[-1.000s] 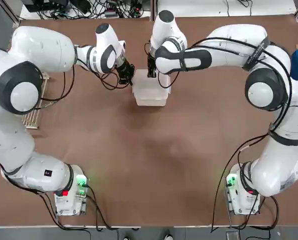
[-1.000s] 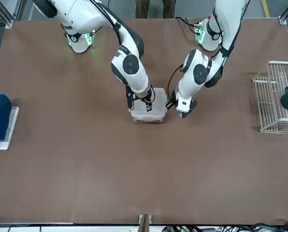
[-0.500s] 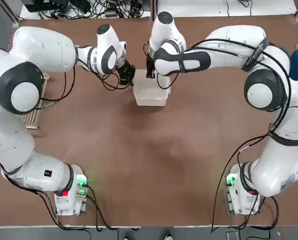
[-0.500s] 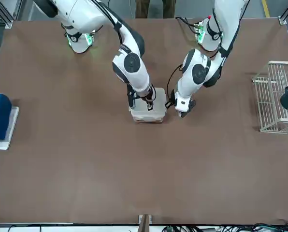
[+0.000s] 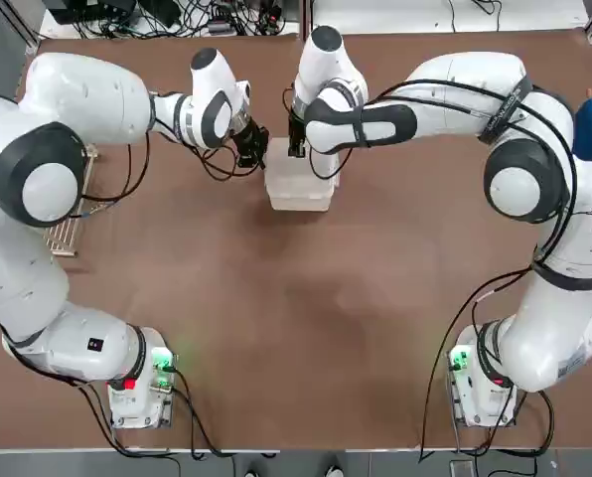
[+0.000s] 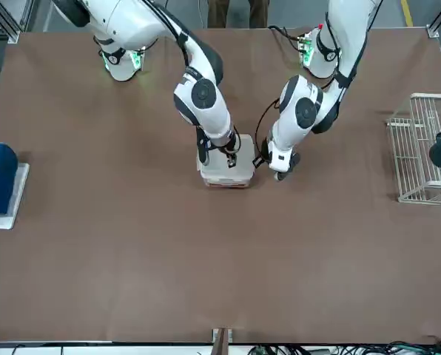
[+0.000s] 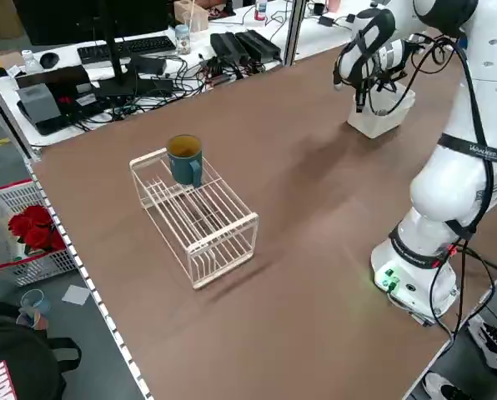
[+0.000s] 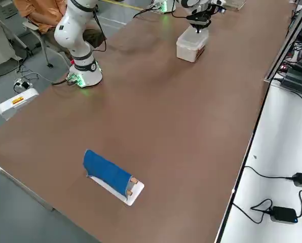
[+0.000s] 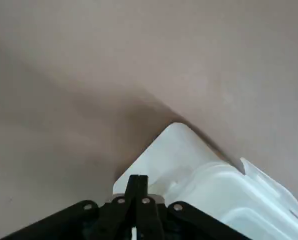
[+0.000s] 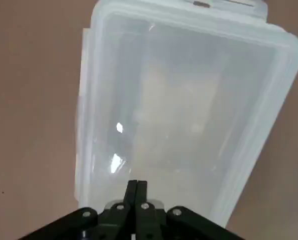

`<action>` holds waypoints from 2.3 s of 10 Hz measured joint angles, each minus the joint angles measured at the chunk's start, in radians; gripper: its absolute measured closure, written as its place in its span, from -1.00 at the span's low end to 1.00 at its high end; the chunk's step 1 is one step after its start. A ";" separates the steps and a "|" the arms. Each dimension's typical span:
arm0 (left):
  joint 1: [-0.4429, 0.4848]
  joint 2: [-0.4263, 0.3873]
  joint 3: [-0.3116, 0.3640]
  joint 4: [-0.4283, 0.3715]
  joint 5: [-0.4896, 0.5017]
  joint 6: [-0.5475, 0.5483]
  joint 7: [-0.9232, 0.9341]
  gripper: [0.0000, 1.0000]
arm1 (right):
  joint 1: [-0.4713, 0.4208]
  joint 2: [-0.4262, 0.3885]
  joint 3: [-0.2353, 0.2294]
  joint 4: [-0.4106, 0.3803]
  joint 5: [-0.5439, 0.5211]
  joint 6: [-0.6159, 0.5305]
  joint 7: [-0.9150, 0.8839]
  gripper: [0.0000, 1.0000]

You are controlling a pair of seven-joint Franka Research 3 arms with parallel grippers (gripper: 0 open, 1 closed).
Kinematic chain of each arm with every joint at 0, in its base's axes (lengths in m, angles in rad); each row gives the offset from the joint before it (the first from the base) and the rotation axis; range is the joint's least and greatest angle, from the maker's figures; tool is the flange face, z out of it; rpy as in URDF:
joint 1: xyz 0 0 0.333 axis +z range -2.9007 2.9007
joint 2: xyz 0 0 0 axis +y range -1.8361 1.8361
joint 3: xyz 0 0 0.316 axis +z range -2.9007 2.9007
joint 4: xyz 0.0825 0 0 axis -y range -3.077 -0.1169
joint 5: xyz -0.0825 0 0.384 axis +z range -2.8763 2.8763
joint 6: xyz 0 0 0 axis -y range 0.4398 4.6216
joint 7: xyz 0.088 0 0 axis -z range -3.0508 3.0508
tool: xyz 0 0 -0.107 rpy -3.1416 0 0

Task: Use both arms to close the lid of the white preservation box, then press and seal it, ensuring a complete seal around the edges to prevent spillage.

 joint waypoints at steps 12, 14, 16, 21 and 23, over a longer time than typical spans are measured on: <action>0.000 0.001 -0.003 -0.003 0.000 0.010 -0.009 0.98 | 0.004 0.000 -0.001 0.000 0.000 0.002 0.005 0.98; 0.000 0.001 -0.003 -0.003 -0.004 0.010 -0.012 0.98 | 0.004 0.000 -0.001 0.000 0.000 0.002 0.005 0.98; 0.001 0.001 -0.003 -0.003 -0.008 0.010 -0.013 0.98 | 0.004 0.000 -0.001 0.000 0.000 0.002 0.006 0.98; 0.002 0.001 -0.004 -0.003 -0.025 0.011 -0.014 0.98 | 0.004 0.000 -0.001 0.000 0.000 0.003 0.006 0.98; 0.002 0.001 -0.004 -0.003 -0.029 0.011 -0.014 0.98 | 0.004 0.000 -0.001 0.000 0.000 0.003 0.007 0.98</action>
